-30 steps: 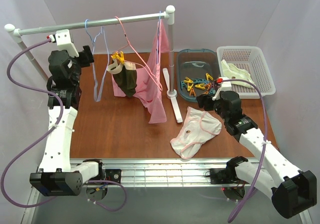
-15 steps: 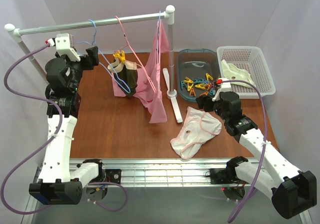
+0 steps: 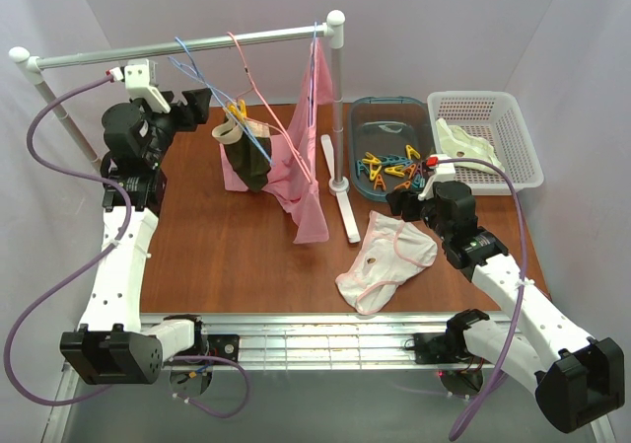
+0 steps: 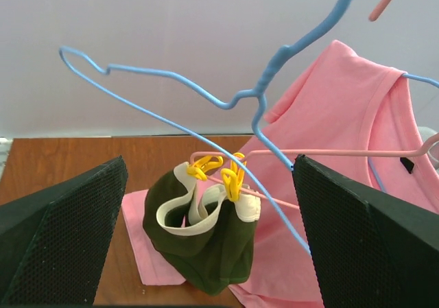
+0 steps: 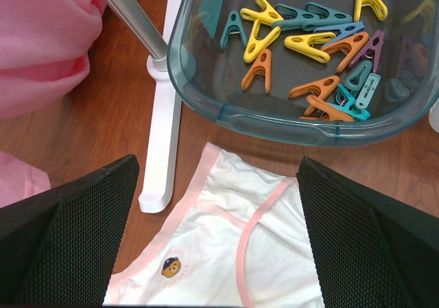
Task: Clip the underwear to the hanger
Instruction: Pick up the hanger from the clothesline.
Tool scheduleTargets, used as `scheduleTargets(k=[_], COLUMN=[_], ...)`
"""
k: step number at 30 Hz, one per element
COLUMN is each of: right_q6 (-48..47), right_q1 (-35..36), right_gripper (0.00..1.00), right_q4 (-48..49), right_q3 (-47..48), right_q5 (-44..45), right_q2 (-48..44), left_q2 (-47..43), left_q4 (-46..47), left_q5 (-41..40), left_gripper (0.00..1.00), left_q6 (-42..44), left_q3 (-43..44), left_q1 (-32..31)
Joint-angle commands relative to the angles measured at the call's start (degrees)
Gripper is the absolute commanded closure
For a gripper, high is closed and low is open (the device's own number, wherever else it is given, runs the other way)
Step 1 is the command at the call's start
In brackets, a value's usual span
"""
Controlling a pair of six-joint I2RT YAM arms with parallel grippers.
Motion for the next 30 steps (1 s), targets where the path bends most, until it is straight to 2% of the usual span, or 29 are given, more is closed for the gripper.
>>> scheduleTargets(k=[1,11,15,18,25,30], right_q6=[-0.5,-0.6,-0.6,-0.6,-0.6,-0.5], right_q1=[-0.2,-0.2,-0.3,-0.1,-0.2,-0.2], right_gripper=[0.15,0.15,0.15,0.15,0.15,0.15], right_q4=[0.7,0.8,0.7,0.7,0.7,0.8], right_q3=[-0.3,-0.3,-0.3,-0.3,-0.5,-0.6], right_q5=[-0.6,-1.0,-1.0,-1.2,-1.5,-1.4], right_q2=[-0.9,-0.9,-0.9,-0.7,-1.0,-1.3], left_q2=[-0.2,0.4,0.0,-0.2,0.5,0.9], left_q4=[1.0,1.2,-2.6,-4.5,-5.7,-5.7], left_q5=[2.5,3.0,-0.9,-2.4,-0.7,0.1], left_gripper=[0.11,0.13,0.28,0.33,0.67,0.83], left_q6=[-1.7,-2.6,-2.6,-2.5,-2.6,-2.4], left_q3=[0.3,-0.3,-0.2,-0.1,0.4,0.6], left_q1=[0.0,0.0,0.0,0.0,0.0,0.0])
